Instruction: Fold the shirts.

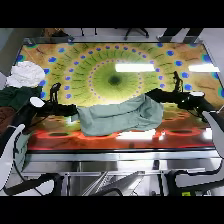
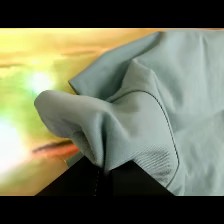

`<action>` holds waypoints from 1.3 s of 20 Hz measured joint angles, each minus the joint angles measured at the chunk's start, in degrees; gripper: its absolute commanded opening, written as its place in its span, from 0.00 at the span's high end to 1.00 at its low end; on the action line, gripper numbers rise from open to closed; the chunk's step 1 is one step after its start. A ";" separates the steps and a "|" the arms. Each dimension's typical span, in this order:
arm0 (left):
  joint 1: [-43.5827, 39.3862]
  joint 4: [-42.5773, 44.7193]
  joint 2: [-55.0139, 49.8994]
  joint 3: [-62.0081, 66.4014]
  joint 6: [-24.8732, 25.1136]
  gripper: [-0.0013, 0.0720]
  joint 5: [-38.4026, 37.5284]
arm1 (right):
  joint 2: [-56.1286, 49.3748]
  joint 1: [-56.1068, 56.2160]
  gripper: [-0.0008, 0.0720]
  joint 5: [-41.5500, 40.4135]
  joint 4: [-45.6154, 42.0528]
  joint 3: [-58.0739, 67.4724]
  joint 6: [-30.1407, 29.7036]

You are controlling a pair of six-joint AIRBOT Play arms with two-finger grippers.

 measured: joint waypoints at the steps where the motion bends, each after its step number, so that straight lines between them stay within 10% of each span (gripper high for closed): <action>1: 0.85 0.00 -1.62 1.97 0.04 0.96 -1.29 | 1.22 -1.73 0.38 0.81 -2.16 0.57 2.08; 9: 6.34 0.00 -6.93 6.32 1.53 0.96 -6.64 | 16.65 -11.30 0.23 7.82 -26.97 -10.93 24.57; 20: 5.81 -0.20 -7.30 5.73 2.60 0.96 -8.68 | 17.22 1.95 0.24 -2.73 -20.81 -30.60 25.62; 24: 5.77 -0.17 -7.30 5.73 2.64 0.96 -9.07 | 13.75 4.04 0.84 -9.14 -14.62 -29.99 18.75; 26: 5.75 -0.17 -7.30 5.73 2.64 0.96 -9.16 | 12.94 4.37 0.96 -12.02 -12.31 -28.33 15.34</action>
